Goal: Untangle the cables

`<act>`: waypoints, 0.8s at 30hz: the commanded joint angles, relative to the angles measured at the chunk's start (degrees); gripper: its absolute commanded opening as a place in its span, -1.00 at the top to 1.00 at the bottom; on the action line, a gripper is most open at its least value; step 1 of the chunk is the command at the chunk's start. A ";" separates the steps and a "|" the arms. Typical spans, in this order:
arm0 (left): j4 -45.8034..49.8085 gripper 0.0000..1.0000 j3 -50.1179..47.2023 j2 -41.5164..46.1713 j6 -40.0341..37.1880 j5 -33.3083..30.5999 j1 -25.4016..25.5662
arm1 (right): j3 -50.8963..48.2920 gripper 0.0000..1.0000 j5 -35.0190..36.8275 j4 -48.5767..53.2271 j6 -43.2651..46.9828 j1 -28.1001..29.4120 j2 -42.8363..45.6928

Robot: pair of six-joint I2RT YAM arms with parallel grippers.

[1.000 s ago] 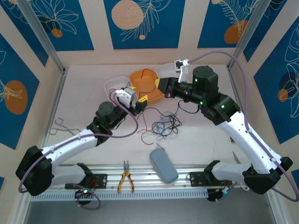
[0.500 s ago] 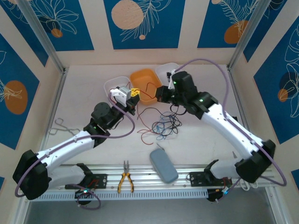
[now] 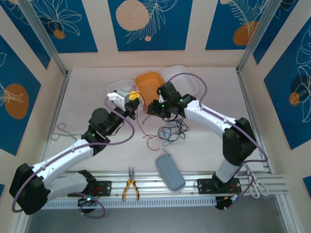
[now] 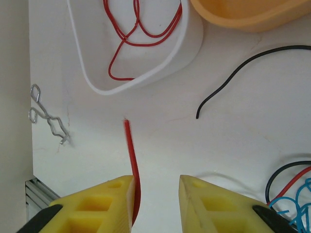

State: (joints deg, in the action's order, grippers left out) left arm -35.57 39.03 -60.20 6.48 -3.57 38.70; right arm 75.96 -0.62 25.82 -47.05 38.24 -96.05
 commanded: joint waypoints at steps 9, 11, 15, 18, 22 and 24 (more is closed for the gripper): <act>4.82 1.00 -0.10 2.64 7.50 0.29 -11.51 | -6.40 0.43 -2.46 -0.38 -1.57 0.35 -2.03; 5.32 1.00 0.04 2.31 7.49 0.58 -12.98 | -7.05 0.42 -0.99 0.54 -1.49 0.26 -1.11; 6.56 1.00 0.85 0.61 7.19 1.25 -15.50 | -8.14 0.40 3.06 2.50 -1.05 0.13 1.88; 5.78 1.00 1.48 -1.65 7.01 2.46 -16.97 | -9.37 0.35 5.69 3.00 -0.70 0.04 4.91; 4.29 1.00 2.36 -4.69 6.54 2.61 -18.60 | -11.39 0.22 8.92 3.04 -0.15 0.05 9.85; 4.37 1.00 3.34 -6.47 6.63 2.97 -19.47 | -12.61 0.16 10.80 3.24 0.02 0.11 12.76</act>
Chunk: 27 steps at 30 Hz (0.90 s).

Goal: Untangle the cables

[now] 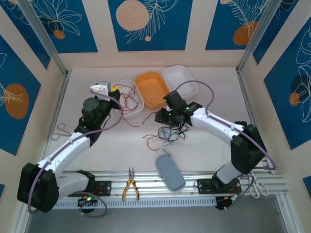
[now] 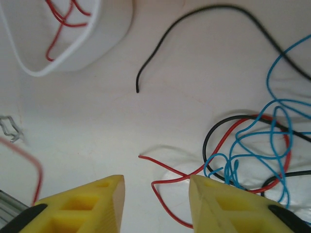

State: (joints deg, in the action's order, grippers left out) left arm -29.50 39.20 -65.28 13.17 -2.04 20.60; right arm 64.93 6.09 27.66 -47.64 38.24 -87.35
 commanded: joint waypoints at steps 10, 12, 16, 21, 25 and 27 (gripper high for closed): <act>-4.62 1.00 7.36 -9.50 -0.62 3.58 -3.66 | -10.90 -0.14 12.50 -1.81 1.24 0.27 20.21; -4.96 1.00 9.02 -11.35 -2.01 3.58 -4.19 | -13.14 -0.21 13.73 -2.98 1.49 0.23 23.74; -6.93 1.00 11.49 -14.32 -4.21 3.56 -5.00 | -16.22 -0.26 15.54 -3.84 1.84 0.26 29.26; -16.37 1.00 12.61 -19.75 -7.25 3.19 -5.87 | -18.49 -0.29 17.07 -3.92 2.02 0.26 33.65; -20.79 1.00 14.08 -24.68 -10.32 2.66 -6.25 | -18.52 -0.31 17.60 -3.50 2.41 0.24 34.52; -20.94 1.00 14.48 -26.65 -12.29 1.74 -6.27 | -18.34 -0.31 17.75 -3.23 2.62 0.23 34.53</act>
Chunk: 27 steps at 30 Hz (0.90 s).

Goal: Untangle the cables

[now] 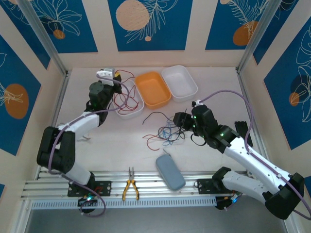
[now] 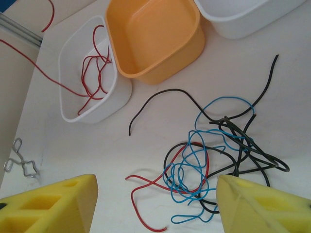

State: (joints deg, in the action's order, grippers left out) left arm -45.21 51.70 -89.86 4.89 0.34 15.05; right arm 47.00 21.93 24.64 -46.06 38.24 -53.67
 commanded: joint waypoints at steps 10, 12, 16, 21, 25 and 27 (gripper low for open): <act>7.97 1.00 0.35 -1.26 0.34 -3.68 -0.73 | -0.24 -0.33 2.59 0.14 0.63 0.09 0.50; 11.96 1.00 -0.10 -0.60 2.39 -4.55 -0.72 | -0.24 -0.33 2.61 0.27 0.33 0.04 0.30; 19.90 1.00 0.08 0.04 5.53 -4.65 -0.72 | -0.16 -0.33 2.65 1.07 -0.24 -0.18 0.32; 30.71 1.00 3.53 -0.79 6.88 -3.51 -0.72 | -0.06 -0.33 2.58 2.31 -1.04 -0.30 0.28; 42.53 1.00 9.58 -3.16 6.59 -3.07 -0.72 | -0.06 -0.33 2.66 3.21 -1.97 -0.42 0.17; 46.52 1.00 12.02 -4.77 5.69 -2.60 -0.72 | -0.09 -0.33 2.56 3.68 -2.35 -0.45 0.23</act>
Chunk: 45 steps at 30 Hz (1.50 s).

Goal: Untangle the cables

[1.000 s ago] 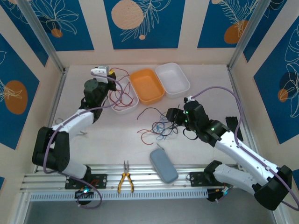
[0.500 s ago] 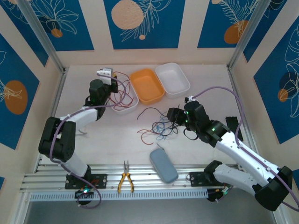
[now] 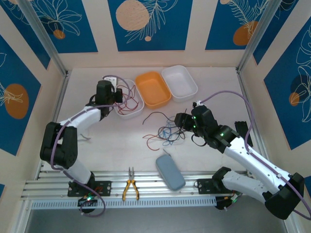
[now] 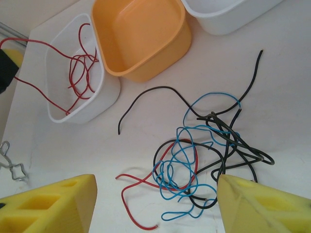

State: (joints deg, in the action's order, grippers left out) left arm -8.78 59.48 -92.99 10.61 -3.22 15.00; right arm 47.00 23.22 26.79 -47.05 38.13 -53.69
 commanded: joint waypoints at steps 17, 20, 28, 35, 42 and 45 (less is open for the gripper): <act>31.56 1.00 28.13 -20.39 -8.64 7.13 -2.69 | 0.28 -0.33 0.67 4.12 -2.66 -0.73 -0.30; 34.22 1.00 32.22 -23.79 -9.70 6.74 -3.05 | 0.85 -0.33 0.43 4.21 -2.47 -0.91 -0.96; 39.09 0.97 40.58 -31.81 -10.79 4.89 -3.06 | 2.61 -0.33 -0.41 4.40 -1.98 -0.95 -3.32; 39.01 0.45 41.35 -32.27 -10.11 5.66 -3.15 | 2.89 -0.33 -0.72 4.30 -1.95 -0.95 -4.14; 36.65 -0.15 36.62 -25.52 -9.38 6.80 -3.22 | 2.89 -0.33 -1.01 4.07 -1.94 -0.95 -4.53; 35.51 -0.44 33.59 -21.67 -9.13 7.41 -3.17 | 2.71 -0.33 -1.21 3.90 -1.97 -0.95 -4.53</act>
State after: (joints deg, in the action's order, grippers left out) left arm 28.08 94.70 -120.36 1.54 2.72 12.53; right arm 47.90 22.79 30.70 -48.58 37.43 -58.08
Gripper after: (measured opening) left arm 0.697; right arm 0.664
